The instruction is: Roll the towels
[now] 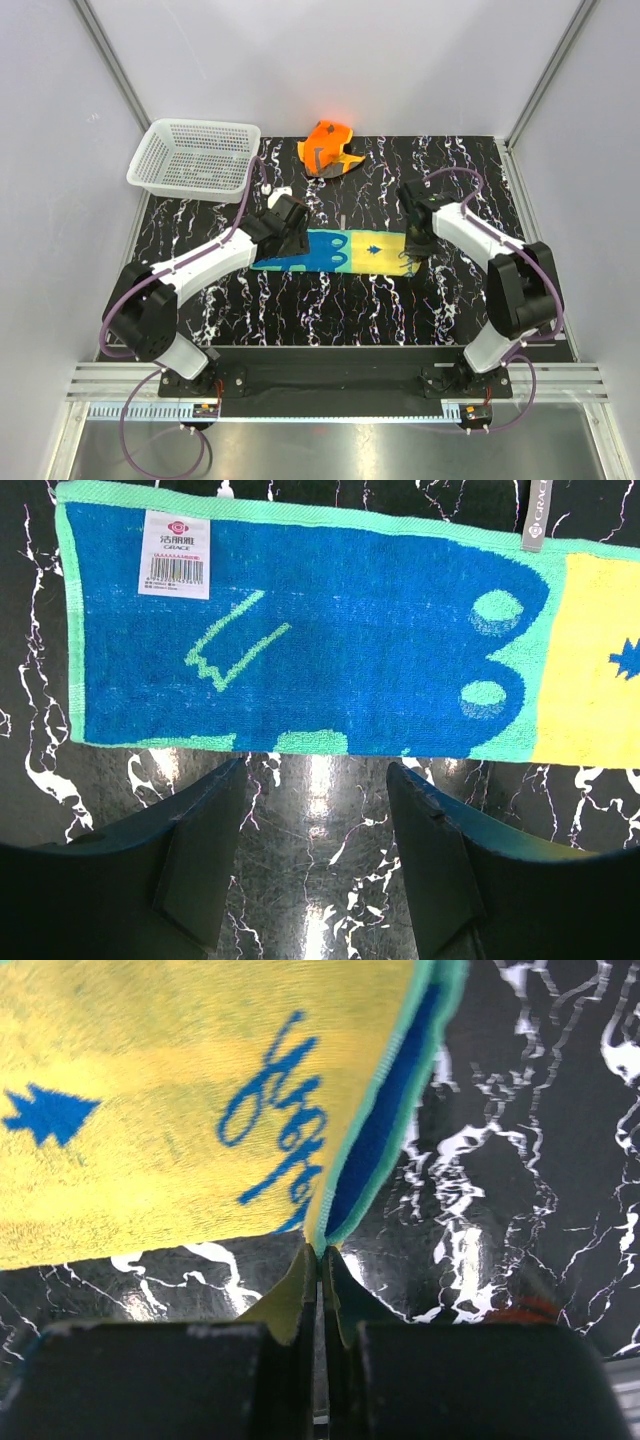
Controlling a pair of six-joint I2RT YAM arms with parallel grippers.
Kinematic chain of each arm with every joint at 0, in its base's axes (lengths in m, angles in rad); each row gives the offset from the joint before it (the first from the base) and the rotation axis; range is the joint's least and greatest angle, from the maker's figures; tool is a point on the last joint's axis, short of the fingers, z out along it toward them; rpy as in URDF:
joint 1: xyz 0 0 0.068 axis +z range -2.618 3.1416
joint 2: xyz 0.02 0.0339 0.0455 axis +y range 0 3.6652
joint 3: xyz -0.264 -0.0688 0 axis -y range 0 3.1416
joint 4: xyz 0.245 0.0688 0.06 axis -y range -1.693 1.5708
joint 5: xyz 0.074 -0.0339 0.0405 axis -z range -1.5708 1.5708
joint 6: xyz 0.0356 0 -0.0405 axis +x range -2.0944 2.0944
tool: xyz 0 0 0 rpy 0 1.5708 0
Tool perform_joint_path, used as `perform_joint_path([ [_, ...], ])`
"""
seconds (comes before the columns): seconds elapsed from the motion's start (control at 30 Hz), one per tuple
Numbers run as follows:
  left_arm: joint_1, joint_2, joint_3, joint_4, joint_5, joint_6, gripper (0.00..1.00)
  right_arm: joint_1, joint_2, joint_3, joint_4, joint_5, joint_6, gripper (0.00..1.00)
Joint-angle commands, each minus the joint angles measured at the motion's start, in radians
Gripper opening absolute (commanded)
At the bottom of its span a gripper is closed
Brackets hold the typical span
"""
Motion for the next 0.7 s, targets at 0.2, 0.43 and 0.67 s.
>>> perform_joint_path([
  [0.2, -0.003, -0.024, 0.0, 0.052, -0.024, 0.011, 0.63, 0.226, 0.134, 0.144, -0.102, 0.123, -0.068, 0.0],
  [0.43, -0.003, -0.037, 0.002, 0.032, -0.04, 0.01, 0.64, 0.305, 0.199, 0.195, -0.11, 0.128, -0.12, 0.0],
  [0.67, -0.003, -0.041, 0.014, 0.015, -0.051, 0.005, 0.64, 0.308, 0.2, 0.186, -0.065, 0.066, -0.166, 0.0],
])
